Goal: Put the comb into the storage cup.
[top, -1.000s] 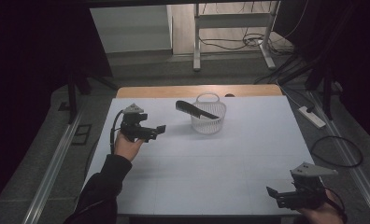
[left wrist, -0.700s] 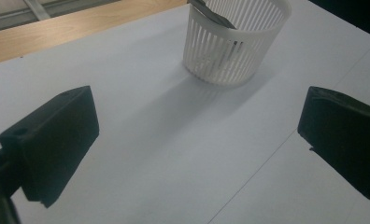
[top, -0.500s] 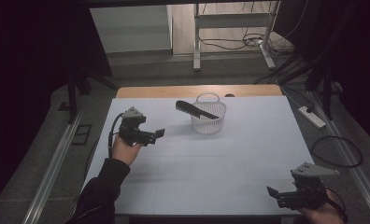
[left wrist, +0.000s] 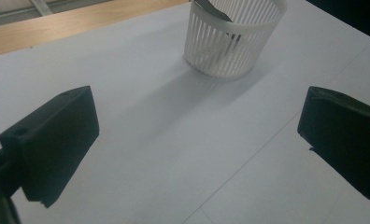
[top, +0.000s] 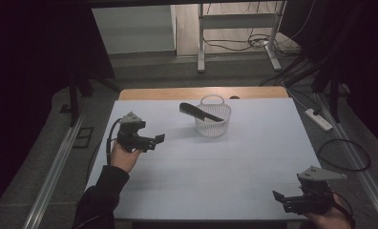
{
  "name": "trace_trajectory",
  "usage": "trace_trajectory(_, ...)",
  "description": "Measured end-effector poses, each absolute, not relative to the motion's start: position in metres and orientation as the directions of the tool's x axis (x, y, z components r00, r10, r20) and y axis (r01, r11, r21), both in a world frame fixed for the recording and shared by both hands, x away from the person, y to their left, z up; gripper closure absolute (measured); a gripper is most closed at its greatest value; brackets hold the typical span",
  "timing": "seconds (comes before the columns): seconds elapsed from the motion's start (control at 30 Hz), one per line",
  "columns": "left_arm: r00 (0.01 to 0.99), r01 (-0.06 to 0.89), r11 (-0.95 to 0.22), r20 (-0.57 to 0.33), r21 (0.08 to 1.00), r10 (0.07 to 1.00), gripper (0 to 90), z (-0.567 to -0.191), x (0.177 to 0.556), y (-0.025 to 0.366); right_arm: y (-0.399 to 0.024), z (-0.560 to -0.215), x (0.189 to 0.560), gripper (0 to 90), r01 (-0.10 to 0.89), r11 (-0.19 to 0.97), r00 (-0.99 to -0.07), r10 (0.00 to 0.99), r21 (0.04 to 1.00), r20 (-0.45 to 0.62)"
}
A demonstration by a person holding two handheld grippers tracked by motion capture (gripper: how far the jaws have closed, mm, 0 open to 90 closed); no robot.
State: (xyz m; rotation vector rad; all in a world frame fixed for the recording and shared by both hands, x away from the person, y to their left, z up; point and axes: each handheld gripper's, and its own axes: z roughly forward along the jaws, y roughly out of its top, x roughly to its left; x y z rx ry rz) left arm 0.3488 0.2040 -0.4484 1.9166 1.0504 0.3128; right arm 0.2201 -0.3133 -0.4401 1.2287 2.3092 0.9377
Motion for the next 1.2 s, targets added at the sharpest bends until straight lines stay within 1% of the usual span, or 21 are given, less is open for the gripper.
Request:
trace_trajectory(0.73,0.616,0.545,-0.245,-0.184,0.802,0.766,0.0,-0.448,0.325,0.208,-0.313,-0.44,0.22,0.0,0.591,0.4,-0.555,0.832,0.701,-0.007)
trace_trajectory(1.2,0.603,0.551,-0.235,-0.188,0.8,0.775,0.0,-0.447,0.308,0.213,-0.314,-0.44,0.22,0.0,0.59,0.399,-0.554,0.832,0.702,-0.007)
